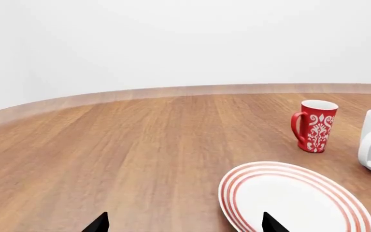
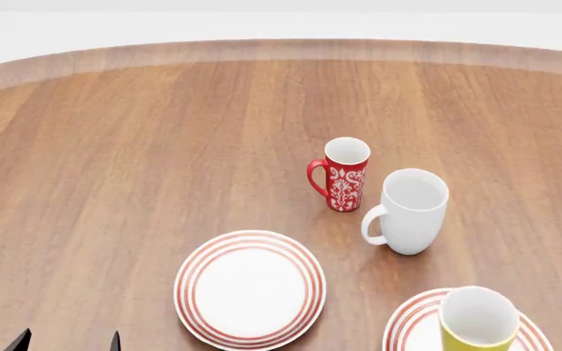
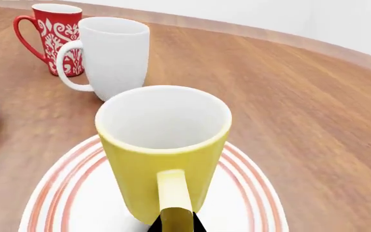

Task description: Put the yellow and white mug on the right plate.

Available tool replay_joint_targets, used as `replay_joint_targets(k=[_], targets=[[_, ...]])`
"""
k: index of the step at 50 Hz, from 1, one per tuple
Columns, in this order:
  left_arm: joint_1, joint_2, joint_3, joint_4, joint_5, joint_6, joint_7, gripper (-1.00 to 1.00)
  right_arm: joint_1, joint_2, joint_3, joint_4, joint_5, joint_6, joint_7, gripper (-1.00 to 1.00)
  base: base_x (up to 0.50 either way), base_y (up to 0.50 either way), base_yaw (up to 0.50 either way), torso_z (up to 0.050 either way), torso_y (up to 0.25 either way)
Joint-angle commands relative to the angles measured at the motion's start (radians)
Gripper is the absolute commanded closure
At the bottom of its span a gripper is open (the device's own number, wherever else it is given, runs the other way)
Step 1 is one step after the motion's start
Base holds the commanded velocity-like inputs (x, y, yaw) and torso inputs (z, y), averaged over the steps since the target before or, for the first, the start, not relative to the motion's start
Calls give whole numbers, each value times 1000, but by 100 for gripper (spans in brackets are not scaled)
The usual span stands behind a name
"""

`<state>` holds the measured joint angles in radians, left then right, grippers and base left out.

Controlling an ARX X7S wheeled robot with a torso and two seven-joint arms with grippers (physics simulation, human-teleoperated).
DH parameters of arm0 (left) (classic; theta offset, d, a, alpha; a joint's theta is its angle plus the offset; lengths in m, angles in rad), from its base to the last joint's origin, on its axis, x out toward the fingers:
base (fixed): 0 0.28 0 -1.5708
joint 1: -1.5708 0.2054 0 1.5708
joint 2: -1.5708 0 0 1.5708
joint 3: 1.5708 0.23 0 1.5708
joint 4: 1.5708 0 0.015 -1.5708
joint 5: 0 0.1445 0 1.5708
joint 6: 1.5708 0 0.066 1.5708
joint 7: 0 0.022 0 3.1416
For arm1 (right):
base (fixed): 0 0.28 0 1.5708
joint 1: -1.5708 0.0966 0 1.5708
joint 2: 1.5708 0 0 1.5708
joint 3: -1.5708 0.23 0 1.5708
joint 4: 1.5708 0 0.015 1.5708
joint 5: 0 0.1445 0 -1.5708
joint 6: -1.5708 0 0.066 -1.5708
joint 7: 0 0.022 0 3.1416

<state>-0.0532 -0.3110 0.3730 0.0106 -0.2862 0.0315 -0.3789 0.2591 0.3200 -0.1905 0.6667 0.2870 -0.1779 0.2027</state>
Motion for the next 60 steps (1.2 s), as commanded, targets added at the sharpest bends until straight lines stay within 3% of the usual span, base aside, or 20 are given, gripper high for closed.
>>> replay_joint_targets(k=[1, 27, 28, 53, 60], targets=[[1, 18, -19, 6, 18, -6, 19, -100, 36, -38, 15, 104, -11, -33, -54, 100, 0, 0, 0, 0, 0], [0, 11, -15, 10, 12, -2, 12, -100, 37, -36, 10, 107, -10, -28, -50, 100, 0, 0, 0, 0, 0], [1, 11, -14, 10, 12, -2, 12, -100, 40, -36, 8, 112, -16, -23, -40, -100, 0, 0, 0, 0, 0], [0, 8, -7, 13, 6, -2, 7, -100, 34, -32, 0, 93, -13, -15, -46, -100, 0, 0, 0, 0, 0], [-2, 7, -5, 10, 5, -2, 6, -100, -25, 6, 12, -105, 6, 65, -6, -100, 0, 0, 0, 0, 0]])
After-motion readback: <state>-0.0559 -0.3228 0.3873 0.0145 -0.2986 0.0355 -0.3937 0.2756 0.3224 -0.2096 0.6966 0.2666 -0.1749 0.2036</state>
